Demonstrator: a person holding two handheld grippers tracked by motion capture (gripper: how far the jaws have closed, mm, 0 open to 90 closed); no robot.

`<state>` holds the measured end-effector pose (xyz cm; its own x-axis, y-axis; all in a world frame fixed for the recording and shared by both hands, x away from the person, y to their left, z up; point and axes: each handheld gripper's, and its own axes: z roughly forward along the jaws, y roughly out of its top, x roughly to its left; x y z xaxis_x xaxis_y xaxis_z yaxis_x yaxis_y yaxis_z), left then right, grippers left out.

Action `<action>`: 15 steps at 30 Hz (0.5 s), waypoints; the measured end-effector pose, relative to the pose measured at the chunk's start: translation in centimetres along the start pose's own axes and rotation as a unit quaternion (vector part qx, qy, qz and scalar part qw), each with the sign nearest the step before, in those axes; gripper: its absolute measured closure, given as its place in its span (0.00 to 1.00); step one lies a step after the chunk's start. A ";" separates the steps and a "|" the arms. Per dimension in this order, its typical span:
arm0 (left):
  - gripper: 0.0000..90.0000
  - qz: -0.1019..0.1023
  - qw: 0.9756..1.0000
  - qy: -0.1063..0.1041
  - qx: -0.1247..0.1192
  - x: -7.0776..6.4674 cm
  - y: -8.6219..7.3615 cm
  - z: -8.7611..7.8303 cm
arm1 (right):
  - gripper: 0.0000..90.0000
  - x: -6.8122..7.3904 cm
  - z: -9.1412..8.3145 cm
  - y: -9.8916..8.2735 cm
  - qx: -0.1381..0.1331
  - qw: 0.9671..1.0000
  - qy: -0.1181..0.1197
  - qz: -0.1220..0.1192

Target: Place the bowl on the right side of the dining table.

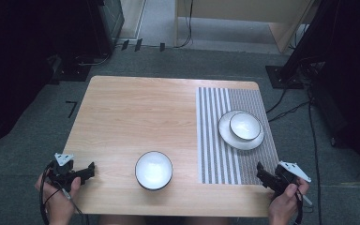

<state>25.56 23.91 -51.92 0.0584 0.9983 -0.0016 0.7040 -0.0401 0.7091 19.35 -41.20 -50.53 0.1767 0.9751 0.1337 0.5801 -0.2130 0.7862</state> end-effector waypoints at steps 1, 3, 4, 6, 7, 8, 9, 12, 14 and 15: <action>0.00 0.000 1.000 0.000 0.000 0.0 0.0 0.0 | 0.26 -0.1 0.0 -0.1 -0.001 1.000 0.002 -0.001; 0.00 0.000 1.000 0.000 0.000 0.0 0.0 0.0 | 0.26 -0.4 -0.1 -0.2 -0.003 1.000 0.005 -0.004; 0.00 0.000 1.000 0.000 0.000 0.0 0.0 0.0 | 0.27 -0.5 0.0 -0.3 -0.003 1.000 0.007 -0.007; 0.00 0.000 1.000 0.000 0.000 0.0 0.0 0.0 | 0.26 -0.7 0.1 -0.5 0.000 1.000 0.010 -0.011; 0.00 0.000 1.000 0.000 0.000 0.0 0.0 0.0 | 0.27 -0.8 0.2 -0.6 0.002 1.000 0.009 -0.013; 0.00 0.000 1.000 0.000 0.000 0.0 0.0 0.0 | 0.27 -0.8 0.2 -0.6 0.005 1.000 0.010 -0.011; 0.00 0.000 1.000 0.000 0.000 0.0 0.0 0.0 | 0.27 -0.9 0.3 -0.7 0.005 1.000 0.011 -0.013; 0.00 0.000 1.000 0.000 0.000 0.0 0.0 0.0 | 0.27 -1.1 0.4 -0.8 0.006 1.000 0.012 -0.016; 0.00 0.000 1.000 0.000 0.000 0.0 0.0 0.0 | 0.27 -1.2 0.6 -0.9 0.010 1.000 0.013 -0.018; 0.00 0.000 1.000 0.000 0.000 0.0 0.0 0.0 | 0.27 -1.2 0.6 -0.9 0.010 1.000 0.013 -0.018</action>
<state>25.55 23.91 -51.92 0.0584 0.9983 -0.0018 0.7040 -0.0400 0.7091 19.03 -42.24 -51.76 0.1352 0.9833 0.1221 0.6017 -0.1793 0.7783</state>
